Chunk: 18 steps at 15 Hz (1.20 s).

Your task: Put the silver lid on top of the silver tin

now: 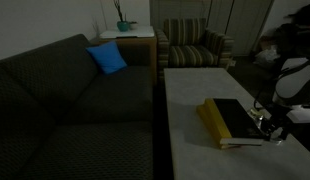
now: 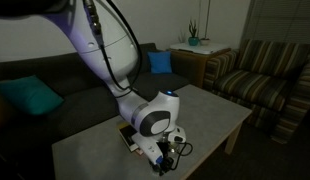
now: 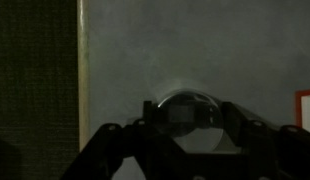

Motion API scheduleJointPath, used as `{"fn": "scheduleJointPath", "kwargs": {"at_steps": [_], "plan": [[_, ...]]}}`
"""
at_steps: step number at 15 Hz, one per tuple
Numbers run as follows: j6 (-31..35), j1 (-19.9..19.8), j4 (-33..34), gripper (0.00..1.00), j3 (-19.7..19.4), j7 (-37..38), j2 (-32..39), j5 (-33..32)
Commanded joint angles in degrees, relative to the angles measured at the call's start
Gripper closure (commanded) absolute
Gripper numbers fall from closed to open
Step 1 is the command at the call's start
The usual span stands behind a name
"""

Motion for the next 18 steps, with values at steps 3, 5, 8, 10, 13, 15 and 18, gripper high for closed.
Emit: {"fn": "scheduleJointPath", "kwargs": {"at_steps": [3,5,8,10,13,15,18], "plan": [[-0.56,0.29,-0.02,0.56,-0.91,1.93,0.01,2.55],[0.38,1.39,-0.34,0.56,-2.15,5.35,0.00,3.28],[1.14,3.49,-0.89,0.56,-4.29,9.75,-0.13,3.48],[1.62,5.33,-1.48,0.56,-5.95,12.85,-0.24,3.14],[3.05,8.69,-2.19,0.56,-8.77,18.10,0.28,2.71],[3.41,11.12,-2.49,0.56,-10.61,21.36,0.72,2.33],[3.47,14.24,-4.07,0.56,-12.90,25.51,0.32,1.96]]}}
